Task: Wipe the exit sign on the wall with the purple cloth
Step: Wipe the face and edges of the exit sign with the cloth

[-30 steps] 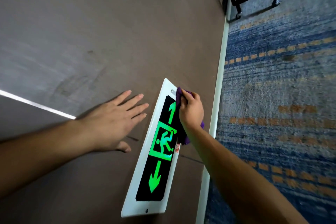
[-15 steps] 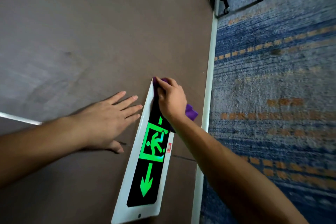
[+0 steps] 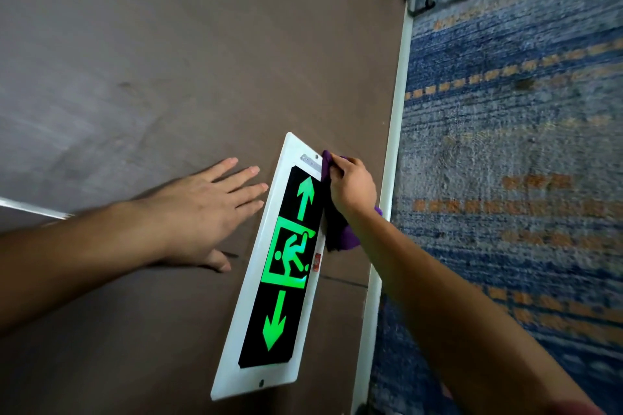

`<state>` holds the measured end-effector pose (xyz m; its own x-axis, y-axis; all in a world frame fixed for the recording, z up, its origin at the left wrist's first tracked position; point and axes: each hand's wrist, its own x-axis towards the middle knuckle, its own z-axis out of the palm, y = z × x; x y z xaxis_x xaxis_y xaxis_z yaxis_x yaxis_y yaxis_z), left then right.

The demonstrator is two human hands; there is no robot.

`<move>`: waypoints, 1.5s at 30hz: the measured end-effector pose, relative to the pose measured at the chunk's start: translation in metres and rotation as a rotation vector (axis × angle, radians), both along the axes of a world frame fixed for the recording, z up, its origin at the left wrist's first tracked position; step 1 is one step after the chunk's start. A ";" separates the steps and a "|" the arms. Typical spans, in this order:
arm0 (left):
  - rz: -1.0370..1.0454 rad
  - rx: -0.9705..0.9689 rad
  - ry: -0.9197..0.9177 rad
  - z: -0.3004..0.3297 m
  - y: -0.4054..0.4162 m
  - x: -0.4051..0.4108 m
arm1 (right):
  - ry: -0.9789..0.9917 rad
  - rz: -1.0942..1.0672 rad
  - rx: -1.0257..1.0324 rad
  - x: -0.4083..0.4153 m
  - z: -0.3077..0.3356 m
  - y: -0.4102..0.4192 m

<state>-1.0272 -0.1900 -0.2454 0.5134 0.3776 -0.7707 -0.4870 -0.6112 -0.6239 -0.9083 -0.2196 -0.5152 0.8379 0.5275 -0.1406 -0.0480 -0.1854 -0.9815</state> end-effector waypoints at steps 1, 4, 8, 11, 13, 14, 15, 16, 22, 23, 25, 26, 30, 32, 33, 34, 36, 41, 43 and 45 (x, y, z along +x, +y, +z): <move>0.002 0.005 0.002 0.000 -0.001 0.000 | 0.023 0.011 -0.014 -0.003 -0.006 -0.002; 0.027 0.026 0.010 -0.001 -0.004 0.003 | 0.112 0.006 -0.021 -0.024 -0.024 -0.010; 0.016 0.021 -0.009 -0.002 -0.003 0.000 | 0.149 0.000 -0.003 -0.056 -0.036 -0.024; -0.033 0.018 -0.027 -0.005 0.003 -0.004 | 0.127 -0.067 0.071 -0.054 -0.020 -0.024; -0.021 0.008 -0.032 -0.007 0.005 -0.002 | 0.043 -0.108 0.143 -0.037 0.002 -0.018; -0.019 0.008 -0.036 -0.009 0.006 0.000 | 0.011 -0.135 0.195 -0.025 0.014 -0.014; -0.019 0.016 -0.035 -0.010 0.006 0.002 | -0.005 -0.157 0.242 -0.015 0.027 -0.011; -0.019 0.025 -0.034 -0.011 0.005 0.004 | -0.011 -0.160 0.277 -0.006 0.038 -0.008; -0.050 0.129 -0.071 -0.005 -0.006 0.002 | -0.049 0.044 0.219 -0.016 0.047 -0.007; -0.049 0.141 -0.063 -0.003 -0.008 0.001 | -0.037 0.054 0.228 -0.020 0.045 -0.009; -0.039 0.155 -0.048 0.001 -0.012 0.001 | -0.020 0.075 0.260 -0.033 0.042 -0.013; -0.037 0.161 -0.041 0.002 -0.014 0.002 | -0.015 0.083 0.272 -0.041 0.041 -0.016; -0.035 0.194 -0.036 0.004 -0.022 -0.002 | -0.022 0.092 0.299 -0.085 0.034 -0.034; -0.033 0.197 -0.045 0.004 -0.025 -0.008 | -0.036 0.086 0.319 -0.113 0.033 -0.046; -0.035 0.199 -0.057 0.003 -0.026 -0.011 | -0.046 0.095 0.323 -0.129 0.033 -0.053; -0.033 0.200 -0.068 0.004 -0.027 -0.013 | -0.043 0.107 0.323 -0.144 0.034 -0.061; -0.018 0.198 -0.082 0.005 -0.030 -0.018 | -0.027 0.127 0.329 -0.169 0.034 -0.073; -0.019 0.188 -0.109 0.012 -0.032 -0.032 | -0.003 0.211 0.321 -0.235 0.036 -0.105; -0.005 0.182 -0.122 0.014 -0.032 -0.036 | 0.005 0.239 0.317 -0.253 0.037 -0.117; -0.003 0.183 -0.132 0.013 -0.032 -0.040 | -0.005 0.265 0.320 -0.263 0.034 -0.126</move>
<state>-1.0672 -0.2225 -0.2328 0.6061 0.5033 -0.6160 -0.3956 -0.4812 -0.7823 -1.1714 -0.3455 -0.4812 0.6675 0.7414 0.0693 -0.0345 0.1237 -0.9917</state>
